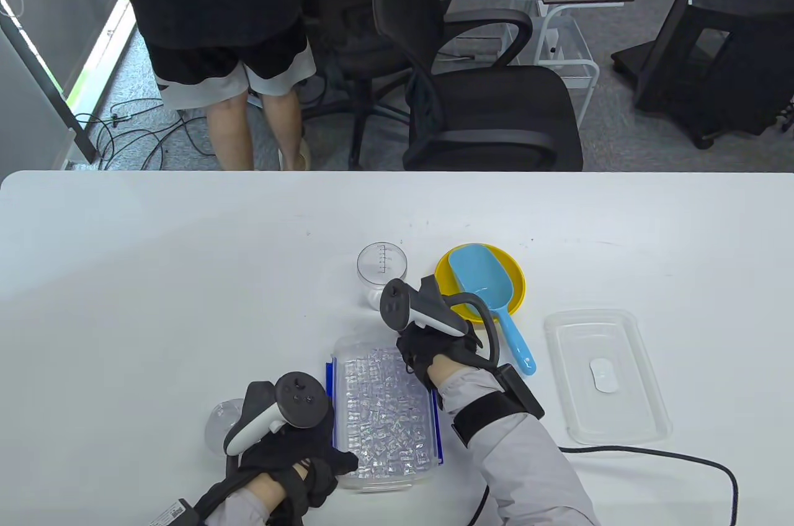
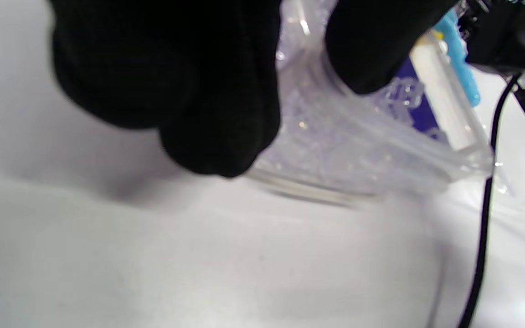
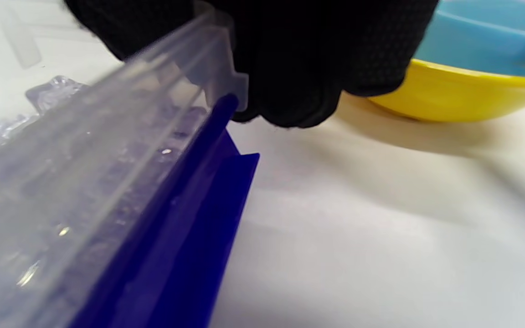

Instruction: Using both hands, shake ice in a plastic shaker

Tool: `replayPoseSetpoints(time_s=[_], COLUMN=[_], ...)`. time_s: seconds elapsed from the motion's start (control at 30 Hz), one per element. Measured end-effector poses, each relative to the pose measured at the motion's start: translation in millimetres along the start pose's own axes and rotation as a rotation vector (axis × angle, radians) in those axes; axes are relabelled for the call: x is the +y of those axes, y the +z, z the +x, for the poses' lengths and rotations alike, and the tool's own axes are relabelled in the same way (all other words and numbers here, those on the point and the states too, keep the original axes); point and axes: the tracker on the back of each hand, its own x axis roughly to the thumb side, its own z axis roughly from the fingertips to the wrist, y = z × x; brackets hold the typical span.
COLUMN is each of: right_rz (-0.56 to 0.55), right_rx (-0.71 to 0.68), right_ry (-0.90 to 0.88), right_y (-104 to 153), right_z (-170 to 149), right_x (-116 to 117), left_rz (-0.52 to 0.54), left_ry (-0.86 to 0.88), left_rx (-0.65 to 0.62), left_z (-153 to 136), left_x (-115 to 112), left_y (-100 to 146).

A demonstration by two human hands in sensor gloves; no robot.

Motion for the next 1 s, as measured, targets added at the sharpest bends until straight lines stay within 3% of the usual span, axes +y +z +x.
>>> replayPoseSetpoints(time_s=[0.17, 0.37, 0.53, 0.67, 0.87, 1.0], right_rz=[0.028, 0.081, 0.126, 0.149, 0.172, 0.212], right_rx=[0.016, 0.063, 0.118, 0.142, 0.223, 0.251], right_ry=[0.025, -0.075, -0.213, -0.414, -0.702, -0.806], right_y=[7.6, 38.3, 72.5, 95.9, 116.5, 119.4], right_z=[-5.0, -33.0, -58.2, -73.6, -79.2, -74.6], right_x=[-3.8, -16.8, -19.5, -6.8, 23.0, 44.6], left_rz=[0.038, 0.154, 0.179, 0.197, 0.288, 0.261], left_ry=[-0.040, -0.068, 0.118, 0.290, 0.400, 0.511], left_rx=[0.031, 0.033, -0.002, -0.004, 0.035, 0.038], left_z=[0.9, 2.1, -3.4, -7.8, -6.1, -8.4], left_x=[9.0, 49.5, 85.5, 97.2, 98.7, 95.1], left_y=[1.7, 24.7, 29.2, 20.0, 6.8, -3.7])
